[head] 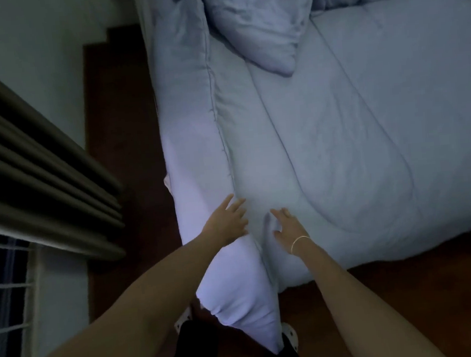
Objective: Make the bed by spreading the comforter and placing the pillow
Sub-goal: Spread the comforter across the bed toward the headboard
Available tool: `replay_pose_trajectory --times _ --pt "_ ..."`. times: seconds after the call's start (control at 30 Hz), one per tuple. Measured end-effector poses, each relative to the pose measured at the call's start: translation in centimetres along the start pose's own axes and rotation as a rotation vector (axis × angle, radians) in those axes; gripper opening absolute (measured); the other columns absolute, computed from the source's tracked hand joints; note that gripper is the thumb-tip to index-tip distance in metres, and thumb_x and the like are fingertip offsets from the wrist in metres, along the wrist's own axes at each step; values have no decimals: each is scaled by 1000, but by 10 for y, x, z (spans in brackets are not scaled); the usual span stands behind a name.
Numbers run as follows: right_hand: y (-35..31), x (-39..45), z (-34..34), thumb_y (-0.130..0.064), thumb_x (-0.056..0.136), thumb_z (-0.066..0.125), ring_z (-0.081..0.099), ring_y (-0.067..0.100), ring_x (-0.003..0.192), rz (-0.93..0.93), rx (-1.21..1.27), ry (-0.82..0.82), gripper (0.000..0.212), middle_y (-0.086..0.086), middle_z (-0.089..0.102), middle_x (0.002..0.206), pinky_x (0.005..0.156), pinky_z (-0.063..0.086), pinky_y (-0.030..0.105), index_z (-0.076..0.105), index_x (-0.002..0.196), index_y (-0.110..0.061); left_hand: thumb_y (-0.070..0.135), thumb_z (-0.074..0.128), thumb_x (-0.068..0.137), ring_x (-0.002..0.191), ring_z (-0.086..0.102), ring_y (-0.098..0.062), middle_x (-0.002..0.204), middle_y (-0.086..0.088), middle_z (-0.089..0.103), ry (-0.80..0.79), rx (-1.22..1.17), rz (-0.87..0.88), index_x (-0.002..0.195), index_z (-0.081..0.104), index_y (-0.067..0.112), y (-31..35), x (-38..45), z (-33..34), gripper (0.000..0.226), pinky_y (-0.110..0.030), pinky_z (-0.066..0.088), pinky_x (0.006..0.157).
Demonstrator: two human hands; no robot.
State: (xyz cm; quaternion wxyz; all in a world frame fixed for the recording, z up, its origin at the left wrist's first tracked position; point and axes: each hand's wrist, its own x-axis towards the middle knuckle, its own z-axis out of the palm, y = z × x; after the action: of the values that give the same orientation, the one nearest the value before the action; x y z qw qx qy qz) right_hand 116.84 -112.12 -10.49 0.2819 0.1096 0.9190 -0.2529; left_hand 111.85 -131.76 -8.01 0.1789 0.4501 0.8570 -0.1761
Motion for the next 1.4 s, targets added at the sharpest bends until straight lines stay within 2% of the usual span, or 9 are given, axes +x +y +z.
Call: replay_pose_trajectory --times 0.1,0.23,0.33,0.43,0.57,0.73,0.83,1.2,1.4 --pt "-26 16 16 -27 94 51 9 38 143 59 2 1 65 6 1 159 115 23 43 16 149 -27 52 50 87 98 66 -21 71 10 70 42 71 126 70 70 29 -33 -10 25 35 -52 23 112" --pt "-66 18 45 -51 87 52 -3 49 141 132 -161 -19 79 3 -12 159 113 20 53 4 148 -38 43 27 93 76 65 -24 54 7 62 63 97 115 64 68 29 -75 -55 64 52 -54 2 116" --pt "-97 15 64 -53 86 54 -8 49 141 197 -152 -35 81 3 -20 157 110 24 61 1 147 -42 21 60 79 65 62 -23 46 5 54 106 169 20 52 63 30 -109 -102 104 29 -58 -1 115" --pt "-121 13 78 -52 88 51 -10 49 140 248 -174 -35 80 8 -22 156 108 22 64 -2 146 -43 13 67 72 81 63 -21 62 5 64 -55 115 -153 65 68 29 -138 -142 143 18 -65 -5 112" --pt "-133 17 84 -52 85 56 -15 48 140 321 -166 -57 89 9 -27 155 108 20 64 -8 146 -42 28 41 95 141 23 -19 141 3 47 -374 -67 -298 132 50 23 -150 -173 177 38 -64 -17 107" --pt "-129 24 82 -53 80 63 -20 48 139 329 -202 -146 103 7 -33 152 108 18 66 -16 144 -43 38 16 96 146 11 -21 158 -6 17 -554 -257 -509 147 21 11 -154 -178 200 58 -25 -32 103" --pt "-126 26 82 -53 79 65 -22 49 138 334 -231 -163 106 9 -35 151 109 14 68 -18 144 -42 43 30 97 146 2 -30 160 -6 2 -700 -214 -542 149 16 28 -151 -187 212 55 -55 -15 112" --pt "-137 34 83 -59 77 62 -13 49 140 419 -265 -164 103 11 -28 153 112 11 61 -14 145 -41 19 38 93 127 40 -27 136 -7 46 -149 -380 -485 133 43 19 -155 -185 186 41 -49 8 117" --pt "-182 41 86 -29 84 53 31 38 134 370 -132 254 58 24 36 142 106 36 47 41 135 -4 22 36 94 130 37 -26 140 -7 41 -58 -410 -576 133 43 20 -188 -196 159 39 -50 9 117"
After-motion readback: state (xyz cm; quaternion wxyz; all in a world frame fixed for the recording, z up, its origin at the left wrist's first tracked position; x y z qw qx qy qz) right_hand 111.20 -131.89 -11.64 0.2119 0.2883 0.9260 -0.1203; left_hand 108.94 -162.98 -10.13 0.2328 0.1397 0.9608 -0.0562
